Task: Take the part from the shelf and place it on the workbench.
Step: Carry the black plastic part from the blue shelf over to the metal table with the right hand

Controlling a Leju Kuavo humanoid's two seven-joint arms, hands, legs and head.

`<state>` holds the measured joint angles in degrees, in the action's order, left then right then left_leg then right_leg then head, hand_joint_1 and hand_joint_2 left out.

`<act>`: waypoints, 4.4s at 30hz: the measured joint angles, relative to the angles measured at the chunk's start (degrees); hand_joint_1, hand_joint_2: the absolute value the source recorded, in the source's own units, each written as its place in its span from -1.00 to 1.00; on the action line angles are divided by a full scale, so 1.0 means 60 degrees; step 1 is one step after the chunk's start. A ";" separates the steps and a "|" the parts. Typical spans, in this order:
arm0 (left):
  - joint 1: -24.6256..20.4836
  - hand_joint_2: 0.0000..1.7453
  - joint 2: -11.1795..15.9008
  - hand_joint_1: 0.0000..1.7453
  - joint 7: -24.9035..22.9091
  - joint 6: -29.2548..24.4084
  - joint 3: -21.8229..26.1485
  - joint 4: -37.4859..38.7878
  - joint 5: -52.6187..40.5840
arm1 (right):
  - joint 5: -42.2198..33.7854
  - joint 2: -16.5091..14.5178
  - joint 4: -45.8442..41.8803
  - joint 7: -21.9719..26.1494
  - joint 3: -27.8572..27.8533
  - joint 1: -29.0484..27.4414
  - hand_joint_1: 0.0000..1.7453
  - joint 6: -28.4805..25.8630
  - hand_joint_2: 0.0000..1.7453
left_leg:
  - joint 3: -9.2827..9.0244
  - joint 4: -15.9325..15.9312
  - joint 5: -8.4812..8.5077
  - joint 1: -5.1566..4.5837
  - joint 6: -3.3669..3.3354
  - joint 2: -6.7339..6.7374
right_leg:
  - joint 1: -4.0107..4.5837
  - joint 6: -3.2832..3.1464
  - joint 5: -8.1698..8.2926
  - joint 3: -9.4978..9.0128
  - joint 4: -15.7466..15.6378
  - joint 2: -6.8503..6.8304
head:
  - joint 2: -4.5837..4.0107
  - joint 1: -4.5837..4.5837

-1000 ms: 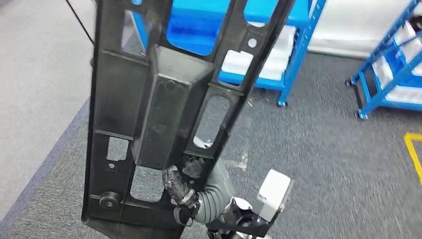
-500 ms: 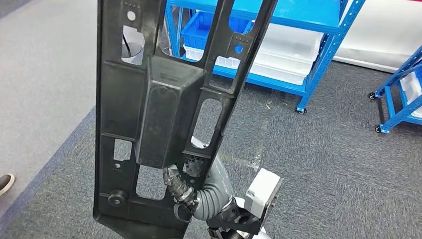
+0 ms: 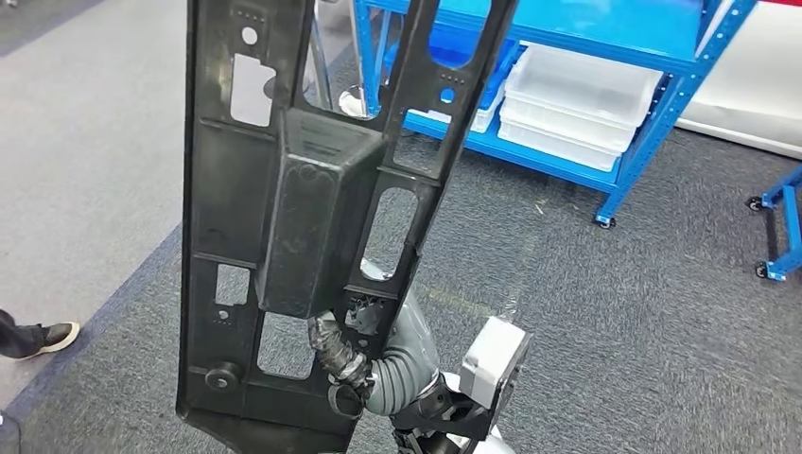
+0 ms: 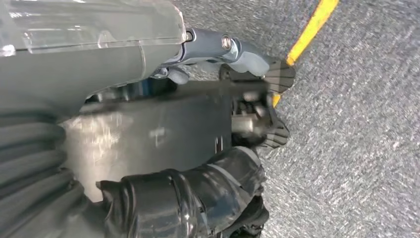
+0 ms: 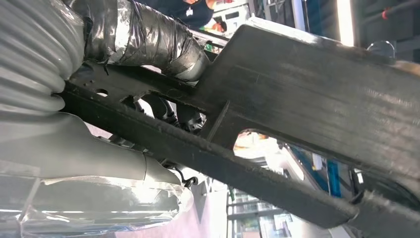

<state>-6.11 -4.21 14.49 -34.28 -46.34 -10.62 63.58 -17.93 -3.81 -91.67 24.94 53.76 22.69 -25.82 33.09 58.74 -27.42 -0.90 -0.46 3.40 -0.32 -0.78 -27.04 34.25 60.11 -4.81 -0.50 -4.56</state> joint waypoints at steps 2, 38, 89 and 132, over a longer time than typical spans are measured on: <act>0.0012 1.00 0.0006 -1.00 -0.0028 0.0022 0.0000 0.0000 -0.0034 | -0.0029 0.0001 0.0000 0.0050 -0.0039 -0.0008 0.90 -0.0011 1.00 | 0.0014 -0.0106 0.0009 -0.0046 -0.0095 -0.0101 | 0.0014 0.0083 0.0015 -0.0028 -0.0040 -0.0163 | 0.0000 0.0002; -0.0030 1.00 0.0231 -1.00 -0.0161 0.0533 -0.1092 0.0000 -0.1618 | 0.0393 0.0658 -0.1300 0.0331 -0.0906 -0.1250 0.90 -0.1759 1.00 | 0.0188 -0.0230 0.0351 0.0075 -0.0312 -0.0578 | -0.0063 0.0361 -0.1102 0.0577 0.1686 0.0654 | 0.0000 -0.0060; -0.0116 1.00 -0.0164 -1.00 -0.0203 -0.0757 -0.0943 -0.0004 0.0424 | -0.2306 -0.0237 0.0478 0.1236 -0.0892 -0.0542 0.90 0.1299 1.00 | 0.1350 0.1751 -0.0169 0.0189 0.0302 -0.0513 | -0.0175 0.0012 -0.0191 -0.0304 -0.0107 0.0185 | 0.0000 -0.0145; -0.0105 1.00 -0.0037 -1.00 -0.1486 -0.0228 -0.0578 0.0000 -0.0591 | -0.2117 -0.0060 0.0496 0.1097 -0.0891 -0.0985 0.90 -0.0542 1.00 | 0.0291 -0.0171 0.0460 0.0161 -0.0242 -0.0880 | -0.0106 0.0438 -0.1340 0.0892 0.2451 0.0763 | 0.0000 -0.0054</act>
<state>-6.74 -4.44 5.57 -35.64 -49.81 -10.62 60.04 -30.63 -4.17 -88.69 31.52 48.41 16.78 -29.07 34.83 57.72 -24.66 0.06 -1.92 -1.88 -0.95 1.85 -35.08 39.60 74.82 -0.23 -0.50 -4.88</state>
